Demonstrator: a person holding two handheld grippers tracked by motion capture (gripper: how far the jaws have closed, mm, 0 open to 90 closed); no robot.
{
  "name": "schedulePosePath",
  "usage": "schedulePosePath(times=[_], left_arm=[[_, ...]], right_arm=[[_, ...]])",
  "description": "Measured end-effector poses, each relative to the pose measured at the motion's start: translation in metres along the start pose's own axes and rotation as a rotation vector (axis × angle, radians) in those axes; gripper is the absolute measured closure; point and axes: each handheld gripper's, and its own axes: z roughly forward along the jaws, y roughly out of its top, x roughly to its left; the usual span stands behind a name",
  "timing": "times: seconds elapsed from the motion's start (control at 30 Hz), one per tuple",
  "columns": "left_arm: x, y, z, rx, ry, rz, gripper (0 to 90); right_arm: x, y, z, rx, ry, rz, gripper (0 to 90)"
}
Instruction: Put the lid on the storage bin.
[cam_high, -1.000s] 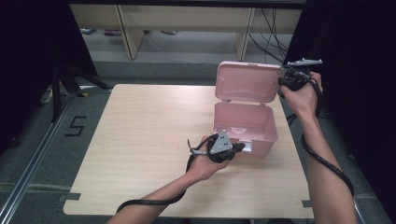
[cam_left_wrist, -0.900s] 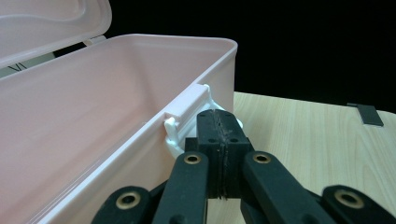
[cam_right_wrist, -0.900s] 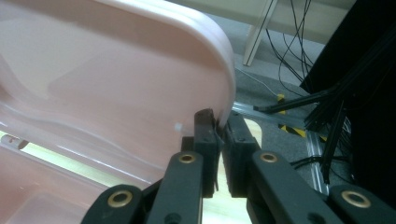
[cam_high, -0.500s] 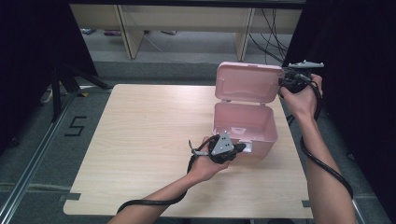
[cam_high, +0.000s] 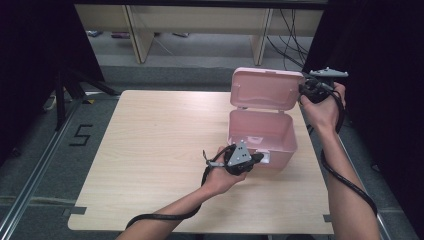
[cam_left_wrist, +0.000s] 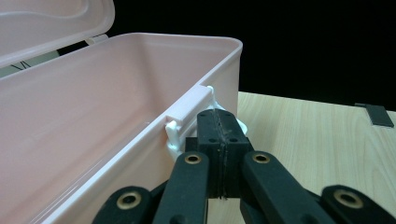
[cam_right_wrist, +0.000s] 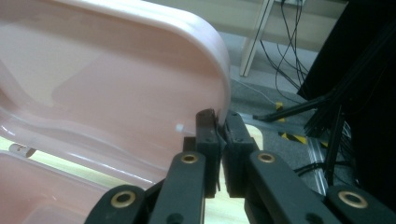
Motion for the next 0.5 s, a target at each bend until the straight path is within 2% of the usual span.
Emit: schedulePosePath(times=[0.03, 0.07, 0.1, 0.17, 0.2, 0.23, 0.3, 0.33, 0.4, 0.43, 0.5], left_arm=[[0.0, 0.0, 0.0, 0.002, 0.001, 0.0, 89.4], [0.0, 0.0, 0.0, 0.002, 0.002, -0.002, 89.4], [0.0, 0.0, 0.0, 0.001, 0.003, -0.004, 89.4], [0.0, 0.0, 0.001, 0.0, 0.004, -0.007, 89.4], [0.0, 0.0, 0.001, 0.0, 0.005, -0.007, 89.4], [-0.001, 0.0, 0.001, 0.0, 0.006, -0.008, 89.4], [-0.001, 0.0, 0.001, 0.001, 0.006, -0.01, 89.4], [0.0, 0.0, 0.002, -0.001, 0.007, -0.011, 89.4], [0.0, 0.0, 0.002, 0.0, 0.006, -0.01, 89.4], [0.0, 0.0, 0.002, 0.001, 0.006, -0.01, 89.4], [0.0, 0.0, 0.002, 0.001, 0.005, -0.01, 89.4]], right_arm=[[-0.002, 0.0, 0.0, -0.001, 0.002, -0.023, 87.8], [0.0, -0.001, -0.001, 0.005, 0.005, -0.001, 87.9], [-0.001, -0.002, -0.001, -0.015, 0.003, -0.011, 88.0], [-0.001, -0.003, -0.003, -0.009, 0.005, -0.008, 88.0], [0.0, -0.004, -0.002, -0.031, 0.0, -0.003, 88.0], [-0.001, -0.005, -0.004, -0.012, 0.003, -0.013, 88.1], [-0.001, -0.006, -0.004, -0.024, 0.003, -0.026, 88.0], [0.001, -0.006, -0.005, -0.019, 0.006, -0.009, 88.1], [0.0, -0.008, -0.005, -0.046, -0.006, -0.025, 88.2], [0.002, -0.009, -0.006, -0.035, -0.007, -0.009, 88.2], [0.002, -0.01, -0.007, -0.046, -0.002, -0.008, 88.3]])
